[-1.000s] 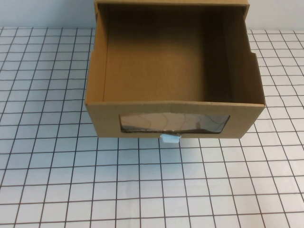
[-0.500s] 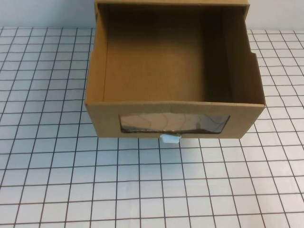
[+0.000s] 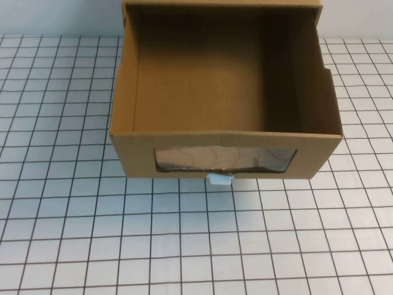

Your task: Close the shoe box

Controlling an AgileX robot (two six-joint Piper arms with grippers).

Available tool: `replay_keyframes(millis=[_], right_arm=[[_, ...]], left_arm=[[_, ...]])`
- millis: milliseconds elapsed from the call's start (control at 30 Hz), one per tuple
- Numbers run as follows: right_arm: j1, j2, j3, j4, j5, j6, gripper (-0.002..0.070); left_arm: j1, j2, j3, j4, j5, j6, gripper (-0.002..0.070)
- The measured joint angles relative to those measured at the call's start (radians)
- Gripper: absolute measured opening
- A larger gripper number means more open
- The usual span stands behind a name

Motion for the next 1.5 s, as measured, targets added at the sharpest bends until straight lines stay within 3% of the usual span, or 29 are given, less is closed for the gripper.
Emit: replay_keyframes(millis=[167, 300, 533, 800, 933, 1067, 1200, 1300, 1433, 1500], right_arm=[[0.0, 0.071, -0.304, -0.37, 0.045, 0.168, -0.0014], [0.0, 0.192, -0.492, -0.492, 0.075, 0.309, -0.0014], [0.0, 0.418, -0.687, -0.496, 0.465, 0.362, -0.0014], [0.0, 0.596, -0.694, -0.441, 1.188, 0.363, -0.0014], [0.0, 0.658, -0.694, -0.435, 1.364, 0.363, -0.0014], [0.0, 0.706, -0.694, -0.384, 1.42, 0.363, -0.0014], [0.006, 0.743, -0.694, -0.259, 1.426, 0.361, -0.0014], [0.046, 0.773, -0.694, -0.11, 1.419, 0.277, -0.0014], [0.124, 0.837, -0.694, 0.192, 1.413, -0.076, -0.0014], [0.16, 0.883, -0.694, 0.379, 1.429, -0.331, -0.0014]], left_arm=[[0.0, 0.048, -0.277, 0.057, 0.16, 0.0, -0.0005], [0.0, 0.157, -0.474, 0.216, 0.282, 0.002, -0.0005], [0.0, 0.372, -0.638, 0.313, 0.564, -0.005, -0.0005], [0.0, 0.525, -0.637, 0.315, 1.068, -0.007, -0.0005], [0.0, 0.553, -0.637, 0.315, 1.242, -0.007, -0.0005], [0.0, 0.581, -0.621, 0.31, 1.327, -0.007, -0.0005], [0.0, 0.63, -0.591, 0.257, 1.352, 0.02, -0.0005], [0.0, 0.691, -0.592, 0.131, 1.359, 0.153, -0.0005], [0.0, 0.805, -0.648, -0.165, 1.395, 0.443, -0.0005], [0.0, 0.882, -0.689, -0.292, 1.431, 0.563, -0.0005]])
